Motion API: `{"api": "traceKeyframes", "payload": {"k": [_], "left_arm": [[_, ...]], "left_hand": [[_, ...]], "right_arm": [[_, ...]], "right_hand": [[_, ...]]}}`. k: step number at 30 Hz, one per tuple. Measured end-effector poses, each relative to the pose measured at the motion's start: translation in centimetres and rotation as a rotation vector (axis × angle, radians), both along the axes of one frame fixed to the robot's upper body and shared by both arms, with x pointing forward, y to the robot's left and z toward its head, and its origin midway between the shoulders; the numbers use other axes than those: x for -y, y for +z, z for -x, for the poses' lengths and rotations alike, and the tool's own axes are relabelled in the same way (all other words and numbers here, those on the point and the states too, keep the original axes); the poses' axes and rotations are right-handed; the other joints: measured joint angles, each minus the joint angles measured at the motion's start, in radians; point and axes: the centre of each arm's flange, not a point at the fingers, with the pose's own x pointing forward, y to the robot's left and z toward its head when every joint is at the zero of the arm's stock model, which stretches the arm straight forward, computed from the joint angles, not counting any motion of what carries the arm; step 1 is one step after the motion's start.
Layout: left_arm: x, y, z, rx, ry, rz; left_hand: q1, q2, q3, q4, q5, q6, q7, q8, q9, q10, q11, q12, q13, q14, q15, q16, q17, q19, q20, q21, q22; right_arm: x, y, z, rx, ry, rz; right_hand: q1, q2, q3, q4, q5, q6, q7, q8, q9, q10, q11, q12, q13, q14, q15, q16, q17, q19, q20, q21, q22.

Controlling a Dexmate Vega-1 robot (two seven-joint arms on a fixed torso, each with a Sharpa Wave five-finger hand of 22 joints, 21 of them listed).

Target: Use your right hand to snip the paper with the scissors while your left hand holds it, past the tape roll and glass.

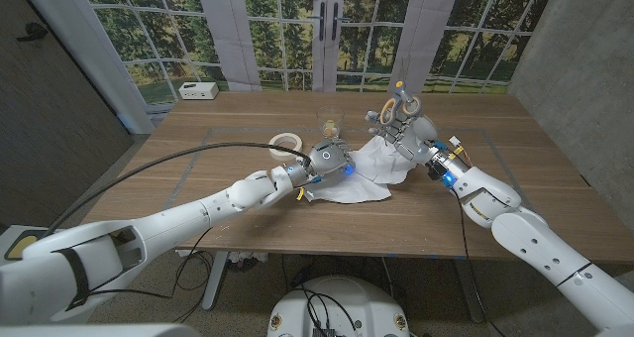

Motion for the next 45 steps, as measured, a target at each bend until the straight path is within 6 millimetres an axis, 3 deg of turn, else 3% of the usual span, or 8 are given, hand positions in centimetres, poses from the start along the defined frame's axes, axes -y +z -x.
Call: {"api": "traceKeyframes", "payload": {"k": [5,8,13,15,21,27,32,45], "left_arm": [[0.0,0.0,-0.1,-0.004,-0.005,0.003],[-0.1,0.0,-0.1,-0.008,-0.01,0.005],[-0.1,0.1,0.0,-0.013,-0.023,0.013],[-0.1,0.1,0.0,-0.014,-0.026,0.015],[-0.2,0.2,0.2,-0.018,-0.044,0.025],[-0.3,0.3,0.4,-0.014,-0.074,0.039],[-0.5,0.4,0.7,-0.005,-0.101,0.055],[-1.0,0.4,1.3,0.017,-0.153,0.082]], "left_hand": [[0.046,0.001,0.084,-0.009,-0.05,0.026,0.0,0.0,-0.001,0.072,0.001,0.031,0.049,0.166,-0.019,0.002,0.014,0.028,0.003,0.002,0.0],[0.069,-0.015,0.18,-0.016,-0.078,0.041,0.005,-0.006,-0.005,0.122,0.002,0.075,0.108,0.282,-0.049,-0.015,0.023,0.044,-0.001,0.002,0.005],[0.094,-0.041,0.324,-0.034,-0.088,0.089,0.013,-0.007,0.0,0.162,0.012,0.129,0.189,0.401,-0.089,-0.02,0.055,0.056,0.0,0.002,0.007],[0.104,-0.064,0.365,-0.037,-0.088,0.117,0.013,0.002,0.004,0.178,0.016,0.155,0.224,0.449,-0.109,-0.005,0.092,0.06,-0.003,0.002,0.011],[0.08,-0.098,0.403,-0.027,-0.089,0.138,0.015,0.01,0.012,0.187,0.015,0.179,0.225,0.458,-0.129,-0.021,0.129,0.067,0.0,0.002,0.014],[-0.026,-0.175,0.449,-0.014,-0.071,0.138,0.015,0.011,0.009,0.176,-0.001,0.149,0.263,0.379,-0.098,-0.04,0.099,0.072,-0.005,0.002,0.007],[-0.091,-0.23,0.488,-0.014,-0.049,0.144,0.009,0.005,0.004,0.126,0.003,0.114,0.242,0.307,-0.075,-0.041,0.085,0.072,-0.005,-0.005,0.009],[-0.164,-0.266,0.537,-0.011,-0.019,0.131,0.004,-0.009,0.007,0.022,0.003,0.051,0.221,0.187,-0.034,-0.041,0.081,0.048,0.0,-0.005,0.009]], "right_arm": [[0.0,0.0,0.0,0.0,-0.001,0.0],[0.0,0.0,0.0,-0.001,0.0,0.0],[0.0,0.0,0.0,-0.001,0.0,0.0],[0.0,0.0,0.0,-0.001,0.0,0.0],[-0.1,0.0,0.1,-0.001,0.003,0.0],[-0.2,-0.1,0.3,0.0,0.004,0.002],[-0.1,-0.1,0.5,0.004,0.006,0.002],[0.0,-0.3,0.9,0.008,0.01,0.001]], "right_hand": [[0.0,0.0,0.0,0.0,0.0,0.0,0.0,0.0,0.0,0.0,0.0,-0.001,0.0,0.0,0.0,0.0,0.0,0.0,0.0,0.0,0.0],[0.0,0.0,0.0,0.0,0.0,0.0,0.0,0.0,0.0,0.0,0.0,-0.004,0.0,0.0,0.0,0.0,0.0,0.0,0.0,0.0,0.0],[0.0,0.0,0.003,-0.003,-0.001,0.0,0.0,0.0,0.0,0.0,0.0,-0.004,0.0,0.0,0.0,0.0,0.0,0.0,0.0,-0.004,0.0],[0.0,0.0,0.004,-0.004,-0.004,0.0,0.0,0.004,-0.001,0.0,0.0,-0.004,0.0,0.0,0.0,-0.004,0.0,0.0,0.0,-0.004,0.0],[0.0,0.0,0.004,-0.004,-0.004,0.0,0.0,0.008,-0.001,0.004,0.004,-0.007,0.0,0.0,0.0,-0.004,0.0,0.0,0.0,-0.004,0.0],[0.0,0.0,0.004,-0.004,-0.004,0.0,0.0,0.008,-0.002,0.004,0.004,-0.007,0.0,0.0,0.0,-0.004,0.0,0.0,0.0,-0.008,0.0],[0.0,0.0,0.004,-0.004,-0.004,0.0,0.0,0.008,-0.002,0.009,-0.002,-0.007,0.0,0.0,0.0,-0.008,0.0,0.0,0.0,-0.008,0.0],[-0.001,0.008,0.004,-0.004,-0.004,0.0,0.0,0.012,-0.008,0.014,-0.007,-0.014,0.0,0.009,0.002,-0.011,0.004,0.005,-0.005,-0.011,0.0]]}}
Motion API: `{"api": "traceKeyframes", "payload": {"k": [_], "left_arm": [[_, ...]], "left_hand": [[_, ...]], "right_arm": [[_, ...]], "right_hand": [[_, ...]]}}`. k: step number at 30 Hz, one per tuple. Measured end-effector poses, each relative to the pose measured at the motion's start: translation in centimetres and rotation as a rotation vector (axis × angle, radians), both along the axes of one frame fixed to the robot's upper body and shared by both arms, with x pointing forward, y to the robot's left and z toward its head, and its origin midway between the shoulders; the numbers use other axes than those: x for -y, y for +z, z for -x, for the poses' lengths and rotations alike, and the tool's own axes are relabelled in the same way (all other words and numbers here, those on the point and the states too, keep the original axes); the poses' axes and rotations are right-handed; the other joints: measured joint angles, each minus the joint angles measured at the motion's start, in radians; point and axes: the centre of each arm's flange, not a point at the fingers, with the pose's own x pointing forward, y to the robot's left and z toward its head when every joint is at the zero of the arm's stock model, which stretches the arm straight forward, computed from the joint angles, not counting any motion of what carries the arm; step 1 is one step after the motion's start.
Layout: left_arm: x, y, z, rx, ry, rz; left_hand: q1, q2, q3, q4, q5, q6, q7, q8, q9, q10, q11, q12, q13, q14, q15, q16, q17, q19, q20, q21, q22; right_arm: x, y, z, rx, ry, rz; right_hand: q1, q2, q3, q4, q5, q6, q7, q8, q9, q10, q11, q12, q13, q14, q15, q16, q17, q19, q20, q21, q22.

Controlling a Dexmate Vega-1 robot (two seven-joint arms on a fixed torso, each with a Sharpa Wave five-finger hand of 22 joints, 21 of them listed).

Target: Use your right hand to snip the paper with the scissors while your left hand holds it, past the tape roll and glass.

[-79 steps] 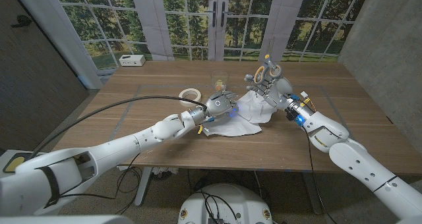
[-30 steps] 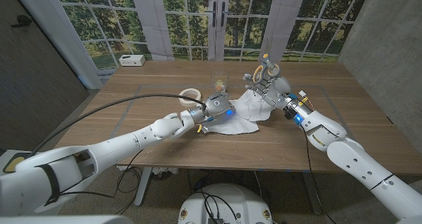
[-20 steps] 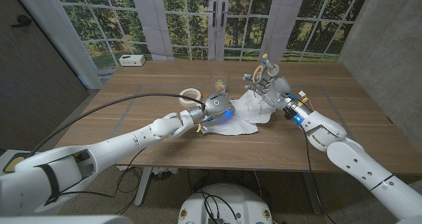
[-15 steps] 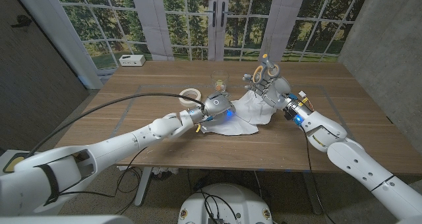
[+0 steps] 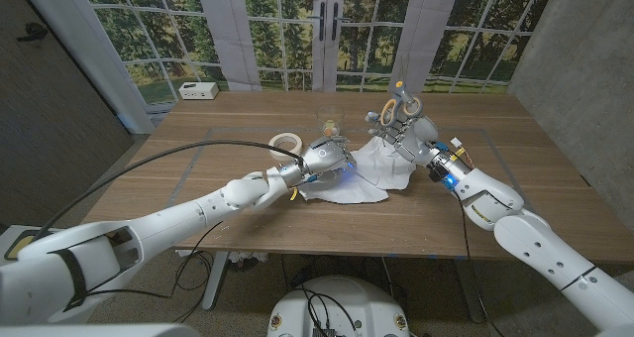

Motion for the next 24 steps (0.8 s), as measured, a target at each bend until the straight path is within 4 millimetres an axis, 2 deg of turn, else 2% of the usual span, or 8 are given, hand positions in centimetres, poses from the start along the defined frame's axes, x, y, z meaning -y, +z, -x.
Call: {"api": "traceKeyframes", "payload": {"k": [11,19,24], "left_arm": [[0.02,-0.07,0.1,0.006,-0.003,-0.005],[0.21,-0.1,0.05,0.009,-0.004,-0.009],[0.34,-0.13,-0.03,0.012,-0.003,-0.013]], "left_hand": [[-0.024,-0.014,0.017,0.0,0.01,-0.003,-0.004,0.0,0.0,-0.039,0.0,-0.049,-0.034,-0.071,0.016,0.0,-0.005,-0.009,0.002,0.0,0.0],[-0.067,-0.033,0.033,-0.003,0.024,-0.014,-0.003,0.0,0.002,-0.105,0.002,-0.107,-0.087,-0.208,0.031,-0.008,-0.037,-0.013,-0.001,0.0,0.0],[-0.074,-0.034,0.033,-0.003,0.024,-0.028,-0.007,-0.004,-0.003,-0.121,0.0,-0.114,-0.104,-0.248,0.038,-0.008,-0.054,-0.023,-0.002,0.0,0.0]], "right_arm": [[0.05,-0.23,0.26,0.0,0.0,-0.005],[0.02,-0.32,0.37,-0.001,-0.001,-0.007],[-0.02,-0.29,0.41,0.0,-0.002,-0.007]], "right_hand": [[0.0,0.0,0.004,-0.004,-0.004,0.0,0.0,0.003,-0.001,0.0,0.0,-0.002,0.0,0.0,0.0,0.0,0.0,0.0,0.0,-0.004,0.0],[0.0,0.0,0.004,-0.004,-0.004,0.0,0.0,0.003,-0.001,0.003,0.004,-0.002,0.0,0.0,0.0,-0.001,0.0,0.005,-0.003,-0.004,0.0],[0.0,0.0,0.004,-0.004,-0.004,0.0,0.0,0.007,-0.003,0.003,0.004,-0.002,0.0,0.0,0.0,-0.004,0.0,0.009,0.002,-0.004,0.0]]}}
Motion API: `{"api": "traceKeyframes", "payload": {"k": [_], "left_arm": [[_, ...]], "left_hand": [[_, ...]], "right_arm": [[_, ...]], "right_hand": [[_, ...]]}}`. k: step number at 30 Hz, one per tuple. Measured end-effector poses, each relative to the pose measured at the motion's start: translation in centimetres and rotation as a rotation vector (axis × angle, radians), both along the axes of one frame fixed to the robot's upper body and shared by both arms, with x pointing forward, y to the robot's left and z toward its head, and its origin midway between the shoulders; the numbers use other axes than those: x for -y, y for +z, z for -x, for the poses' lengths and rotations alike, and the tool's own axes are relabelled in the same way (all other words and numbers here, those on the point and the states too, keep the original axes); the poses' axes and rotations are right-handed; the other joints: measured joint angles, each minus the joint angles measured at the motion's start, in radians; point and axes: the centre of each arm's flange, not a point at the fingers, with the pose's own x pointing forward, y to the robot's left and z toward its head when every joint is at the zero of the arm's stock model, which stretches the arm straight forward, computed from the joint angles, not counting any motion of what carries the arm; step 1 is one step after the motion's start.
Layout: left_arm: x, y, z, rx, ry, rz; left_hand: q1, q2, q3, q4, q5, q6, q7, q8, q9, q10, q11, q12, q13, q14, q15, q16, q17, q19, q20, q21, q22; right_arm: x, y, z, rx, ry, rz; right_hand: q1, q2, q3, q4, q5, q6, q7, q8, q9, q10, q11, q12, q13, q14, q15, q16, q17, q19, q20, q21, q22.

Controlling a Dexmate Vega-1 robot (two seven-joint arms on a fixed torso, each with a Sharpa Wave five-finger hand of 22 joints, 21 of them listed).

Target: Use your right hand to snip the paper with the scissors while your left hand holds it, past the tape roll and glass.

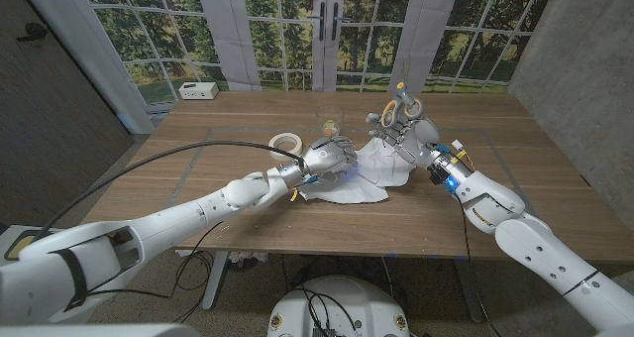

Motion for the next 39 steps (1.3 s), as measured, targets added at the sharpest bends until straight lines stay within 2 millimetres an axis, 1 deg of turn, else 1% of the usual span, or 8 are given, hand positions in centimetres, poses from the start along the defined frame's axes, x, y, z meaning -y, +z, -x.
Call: {"api": "traceKeyframes", "payload": {"k": [1,4,9,19,21,24,26,39], "left_arm": [[0.0,0.0,0.0,0.001,0.001,0.0],[0.1,0.0,-0.1,0.005,0.005,-0.003],[0.1,0.0,-0.3,0.006,0.009,-0.006],[0.5,0.1,-0.6,0.017,0.019,-0.013],[0.6,0.1,-0.8,0.019,0.019,-0.014],[0.7,0.1,-0.8,0.023,0.016,-0.015],[0.7,0.1,-0.9,0.027,0.015,-0.016],[1.0,0.1,-1.2,0.04,0.009,-0.02]], "left_hand": [[-0.002,0.002,0.0,0.0,0.0,0.0,0.0,-0.003,0.0,-0.004,0.004,0.0,-0.001,-0.005,0.002,0.0,-0.002,0.0,0.0,0.0,0.0],[-0.002,0.002,0.0,0.0,0.0,-0.004,0.004,-0.004,0.0,-0.011,0.0,0.0,-0.005,-0.012,0.002,0.0,-0.006,-0.004,0.004,0.0,0.0],[-0.002,0.002,0.004,-0.004,0.0,-0.012,0.002,-0.004,0.0,-0.02,0.001,0.0,-0.01,-0.025,0.0,0.0,-0.01,-0.009,-0.002,0.0,0.0],[-0.006,0.006,0.009,-0.003,0.004,-0.013,0.002,-0.008,0.0,-0.021,0.0,0.0,-0.017,-0.026,0.001,0.0,-0.011,-0.012,0.002,0.0,0.0],[-0.005,0.006,0.013,-0.006,0.004,-0.013,0.002,-0.008,0.0,-0.021,0.0,0.0,-0.019,-0.026,0.001,0.0,-0.015,-0.012,0.002,0.0,0.0],[0.009,0.021,0.02,-0.007,0.004,-0.013,0.002,-0.008,0.0,-0.025,-0.004,0.0,-0.024,-0.03,0.005,0.0,-0.016,-0.012,0.002,0.0,0.0],[0.014,0.026,0.025,-0.011,0.004,-0.013,0.002,-0.008,0.0,-0.025,-0.004,0.0,-0.028,-0.035,0.0,0.0,-0.018,-0.012,0.002,0.0,0.0],[0.023,0.035,0.034,-0.014,0.004,-0.013,0.002,-0.008,0.003,-0.025,-0.004,0.0,-0.033,-0.036,0.0,0.005,-0.021,-0.012,0.002,0.0,0.0]], "right_arm": [[0.0,0.0,0.0,0.0,0.0,0.0],[0.0,0.0,0.0,0.0,0.0,0.0],[-0.1,0.0,0.0,-0.001,0.001,0.0],[-0.2,0.0,0.0,0.0,0.004,-0.001],[-0.2,0.0,-0.1,0.0,0.004,-0.002],[-0.2,0.0,-0.1,-0.001,0.004,-0.002],[-0.2,0.0,-0.1,-0.001,0.004,-0.002],[-0.3,-0.1,0.0,-0.004,0.006,-0.002]], "right_hand": [[0.0,0.0,0.0,0.0,0.0,0.0,0.0,0.0,0.0,0.0,0.0,0.0,0.0,0.0,0.0,0.0,0.0,0.0,0.0,0.0,0.0],[0.0,0.0,0.0,0.0,0.0,0.0,0.0,0.0,-0.003,0.004,0.004,0.0,0.0,0.0,0.0,0.0,0.0,0.0,0.0,0.0,0.0],[0.0,0.0,0.0,0.0,0.0,0.0,0.0,0.0,-0.006,0.004,0.004,-0.007,0.0,0.0,0.0,0.0,0.0,0.0,0.0,0.0,0.0],[0.0,0.0,0.0,0.0,-0.004,0.0,0.0,0.0,-0.007,0.003,0.004,-0.007,0.005,0.0,0.0,0.0,0.0,0.0,0.0,0.0,0.0],[0.005,0.005,0.0,0.0,-0.004,0.0,0.0,0.006,-0.007,0.003,0.004,-0.007,0.005,0.0,0.0,-0.004,0.0,0.0,0.0,-0.004,0.0],[0.005,0.005,0.0,0.0,-0.004,0.0,0.0,0.008,-0.007,0.003,0.004,-0.007,0.005,0.0,0.0,-0.007,0.0,0.0,-0.001,-0.007,0.0],[0.005,0.005,0.003,-0.003,-0.004,0.0,0.0,0.008,-0.009,0.005,0.002,-0.007,0.005,0.0,0.0,-0.007,0.0,0.004,-0.004,-0.007,0.0],[0.005,0.005,0.003,-0.003,-0.004,0.0,0.0,0.008,-0.012,0.005,0.002,-0.015,0.005,0.0,0.0,-0.011,0.0,0.003,-0.004,-0.011,0.0]]}}
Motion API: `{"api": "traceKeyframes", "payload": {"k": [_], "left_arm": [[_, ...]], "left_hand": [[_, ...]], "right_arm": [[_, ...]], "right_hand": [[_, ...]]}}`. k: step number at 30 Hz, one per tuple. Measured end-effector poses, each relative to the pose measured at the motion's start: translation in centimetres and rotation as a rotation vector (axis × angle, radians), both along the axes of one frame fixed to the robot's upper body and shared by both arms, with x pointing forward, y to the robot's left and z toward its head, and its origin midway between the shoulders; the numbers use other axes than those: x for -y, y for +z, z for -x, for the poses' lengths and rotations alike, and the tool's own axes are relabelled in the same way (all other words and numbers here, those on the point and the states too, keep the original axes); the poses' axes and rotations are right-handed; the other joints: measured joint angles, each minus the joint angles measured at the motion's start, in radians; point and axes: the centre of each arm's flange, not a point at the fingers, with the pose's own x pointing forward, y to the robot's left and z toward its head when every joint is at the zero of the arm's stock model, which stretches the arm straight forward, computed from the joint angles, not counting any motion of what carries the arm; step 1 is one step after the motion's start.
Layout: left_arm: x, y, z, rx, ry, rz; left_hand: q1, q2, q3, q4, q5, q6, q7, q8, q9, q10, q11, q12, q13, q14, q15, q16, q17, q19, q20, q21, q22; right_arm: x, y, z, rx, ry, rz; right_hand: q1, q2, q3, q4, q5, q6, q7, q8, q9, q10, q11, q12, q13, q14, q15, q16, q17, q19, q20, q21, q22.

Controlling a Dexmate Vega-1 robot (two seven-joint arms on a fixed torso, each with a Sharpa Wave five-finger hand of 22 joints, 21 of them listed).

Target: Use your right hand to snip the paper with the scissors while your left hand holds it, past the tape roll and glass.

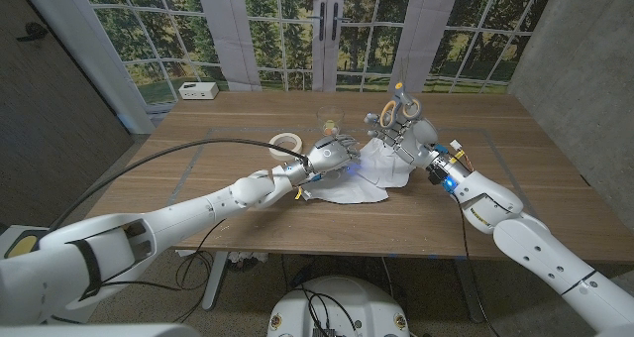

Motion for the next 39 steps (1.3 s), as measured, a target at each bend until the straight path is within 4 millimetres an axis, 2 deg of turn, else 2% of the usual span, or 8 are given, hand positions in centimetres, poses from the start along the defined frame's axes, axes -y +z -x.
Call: {"api": "traceKeyframes", "payload": {"k": [39], "left_arm": [[0.4,0.0,-1.0,-0.011,0.022,-0.013]], "left_hand": [[0.004,0.022,0.018,0.003,-0.016,0.0,0.0,0.005,0.005,0.0,0.0,0.005,-0.018,0.0,0.0,0.007,-0.005,0.0,0.0,0.0,0.0]], "right_arm": [[0.4,-0.2,0.5,0.003,-0.011,-0.01]], "right_hand": [[0.0,0.0,0.003,-0.003,-0.004,0.0,0.0,0.012,-0.004,0.0,0.0,-0.007,0.0,0.009,-0.002,-0.004,0.005,0.0,0.0,-0.004,0.0]]}}
